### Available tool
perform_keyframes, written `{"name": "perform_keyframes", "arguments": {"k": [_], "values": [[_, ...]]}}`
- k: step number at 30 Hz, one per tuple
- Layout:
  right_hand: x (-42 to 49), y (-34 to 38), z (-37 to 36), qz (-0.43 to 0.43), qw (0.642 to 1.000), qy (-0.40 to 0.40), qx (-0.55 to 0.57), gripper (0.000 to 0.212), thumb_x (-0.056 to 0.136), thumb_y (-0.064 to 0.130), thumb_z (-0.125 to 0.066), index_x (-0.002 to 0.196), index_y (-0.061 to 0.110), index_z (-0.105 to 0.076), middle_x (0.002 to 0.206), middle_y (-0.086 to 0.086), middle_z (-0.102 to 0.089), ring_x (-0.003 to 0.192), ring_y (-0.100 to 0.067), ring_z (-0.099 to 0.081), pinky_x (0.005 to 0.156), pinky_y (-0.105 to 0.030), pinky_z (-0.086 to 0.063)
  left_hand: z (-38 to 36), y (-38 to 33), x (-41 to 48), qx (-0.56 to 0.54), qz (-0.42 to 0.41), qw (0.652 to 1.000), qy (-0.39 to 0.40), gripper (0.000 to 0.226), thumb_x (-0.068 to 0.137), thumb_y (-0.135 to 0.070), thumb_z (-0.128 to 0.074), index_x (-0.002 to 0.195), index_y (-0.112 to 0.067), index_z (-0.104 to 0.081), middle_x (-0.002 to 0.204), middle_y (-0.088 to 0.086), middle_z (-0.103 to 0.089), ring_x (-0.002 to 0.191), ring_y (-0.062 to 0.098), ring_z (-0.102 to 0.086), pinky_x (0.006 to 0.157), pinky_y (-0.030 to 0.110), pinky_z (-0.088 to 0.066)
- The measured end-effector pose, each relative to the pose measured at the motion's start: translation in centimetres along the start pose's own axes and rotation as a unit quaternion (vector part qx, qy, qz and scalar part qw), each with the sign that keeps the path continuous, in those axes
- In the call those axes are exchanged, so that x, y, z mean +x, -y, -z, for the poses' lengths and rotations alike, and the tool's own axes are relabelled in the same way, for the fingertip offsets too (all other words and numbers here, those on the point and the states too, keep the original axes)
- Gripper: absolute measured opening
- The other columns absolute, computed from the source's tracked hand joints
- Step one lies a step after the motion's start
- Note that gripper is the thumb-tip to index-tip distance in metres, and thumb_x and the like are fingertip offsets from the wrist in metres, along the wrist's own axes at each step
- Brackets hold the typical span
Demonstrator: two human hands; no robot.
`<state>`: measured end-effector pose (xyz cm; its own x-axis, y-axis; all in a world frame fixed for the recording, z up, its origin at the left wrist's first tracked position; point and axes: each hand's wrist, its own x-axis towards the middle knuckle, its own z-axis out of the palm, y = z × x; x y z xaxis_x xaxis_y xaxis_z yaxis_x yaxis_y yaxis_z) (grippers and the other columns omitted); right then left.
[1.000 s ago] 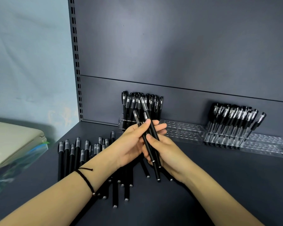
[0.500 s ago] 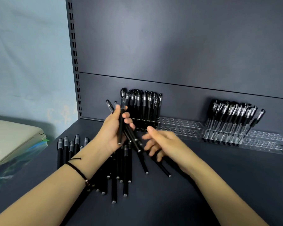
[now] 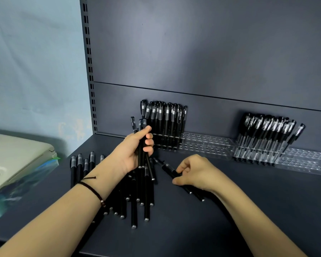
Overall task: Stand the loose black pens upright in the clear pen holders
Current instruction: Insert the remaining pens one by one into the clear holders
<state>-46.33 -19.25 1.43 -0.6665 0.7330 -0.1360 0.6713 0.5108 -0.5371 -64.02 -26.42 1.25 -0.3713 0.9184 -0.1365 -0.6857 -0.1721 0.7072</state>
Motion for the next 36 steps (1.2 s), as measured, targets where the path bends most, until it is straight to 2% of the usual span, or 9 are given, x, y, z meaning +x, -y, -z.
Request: {"name": "perform_keyframes", "arguments": {"k": [6,9,11,15,20,23,27,30,36], "values": [[0.2,-0.8,0.9,-0.002,0.999,0.034,-0.010,0.023,0.077,0.025,-0.079,0.092,0.011,-0.068,0.075,0.014,-0.056,0.073,-0.004,-0.055,0.067,-0.019,-0.044,-0.6,0.7,-0.4,0.066,0.035,0.997,-0.005,0.024,0.093,-0.026,-0.061,0.076,-0.015,-0.049,0.064,-0.001,-0.055,0.043,0.004,-0.045,0.032,0.013,-0.030],[0.2,-1.0,1.0,-0.005,1.000,-0.006,0.013,0.019,0.081,0.024,-0.076,0.090,0.009,-0.068,0.074,0.011,-0.056,0.067,-0.003,-0.052,0.056,-0.017,-0.039,-0.8,0.9,-0.6,0.056,0.034,0.998,-0.019,0.019,0.094,-0.022,-0.061,0.082,-0.009,-0.054,0.066,0.002,-0.060,0.049,0.007,-0.051,0.033,0.014,-0.035],[0.3,-1.1,0.9,0.000,0.991,-0.039,0.131,0.014,0.083,0.022,-0.075,0.083,0.010,-0.066,0.064,0.007,-0.053,0.054,-0.004,-0.046,0.045,-0.015,-0.032,-1.0,0.8,-0.7,0.054,0.024,0.998,-0.033,0.020,0.094,-0.021,-0.061,0.083,-0.004,-0.058,0.070,0.006,-0.065,0.056,0.011,-0.059,0.039,0.017,-0.045],[0.5,-0.1,0.0,0.052,0.916,-0.005,0.399,0.014,0.088,0.015,-0.069,0.076,0.011,-0.065,0.057,0.004,-0.045,0.046,-0.004,-0.039,0.037,-0.017,-0.027,-1.4,1.4,-0.7,0.088,-0.014,0.996,-0.013,0.018,0.096,-0.023,-0.057,0.086,-0.008,-0.060,0.082,0.008,-0.075,0.073,0.015,-0.073,0.070,0.027,-0.060],[0.5,1.3,-1.5,0.098,0.869,0.038,0.484,0.013,0.091,0.012,-0.064,0.080,0.007,-0.068,0.054,0.003,-0.047,0.046,-0.005,-0.039,0.038,-0.017,-0.030,-1.6,2.0,-1.1,0.145,0.009,0.986,0.076,0.049,0.098,-0.040,-0.045,0.116,0.001,-0.065,0.111,0.015,-0.072,0.097,0.022,-0.072,0.076,0.031,-0.060],[0.6,1.2,-1.7,0.097,0.864,0.033,0.493,0.014,0.090,0.013,-0.065,0.080,0.006,-0.068,0.054,0.002,-0.045,0.046,-0.005,-0.039,0.039,-0.017,-0.031,-1.8,2.4,-1.2,0.153,0.006,0.983,0.101,0.047,0.093,-0.041,-0.048,0.115,-0.004,-0.065,0.114,0.009,-0.072,0.097,0.022,-0.071,0.077,0.035,-0.061],[0.9,1.1,-2.0,0.082,0.866,0.013,0.493,0.017,0.088,0.017,-0.069,0.077,0.005,-0.066,0.056,-0.002,-0.045,0.048,-0.009,-0.039,0.040,-0.019,-0.033,-1.8,2.4,-1.3,0.199,-0.019,0.976,0.088,0.031,0.093,-0.024,-0.059,0.118,-0.007,-0.063,0.113,0.008,-0.072,0.085,0.023,-0.073,0.075,0.038,-0.060],[1.0,1.3,-2.2,0.074,0.868,-0.008,0.490,0.019,0.088,0.025,-0.068,0.084,0.006,-0.070,0.066,-0.004,-0.059,0.047,-0.010,-0.045,0.040,-0.019,-0.036,-1.5,0.8,-0.9,0.096,-0.078,0.991,0.058,0.016,0.095,-0.012,-0.056,0.107,-0.004,-0.063,0.096,0.011,-0.075,0.087,0.021,-0.074,0.070,0.034,-0.061],[0.7,1.6,-3.5,0.062,0.965,-0.082,0.241,0.021,0.077,0.039,-0.078,0.079,0.019,-0.071,0.068,0.010,-0.062,0.056,0.001,-0.053,0.056,-0.014,-0.043,1.5,-4.1,-0.4,0.002,-0.109,0.992,0.062,0.014,0.093,-0.024,-0.053,0.092,-0.012,-0.061,0.067,-0.007,-0.061,0.042,0.000,-0.049,0.039,0.012,-0.043]]}}
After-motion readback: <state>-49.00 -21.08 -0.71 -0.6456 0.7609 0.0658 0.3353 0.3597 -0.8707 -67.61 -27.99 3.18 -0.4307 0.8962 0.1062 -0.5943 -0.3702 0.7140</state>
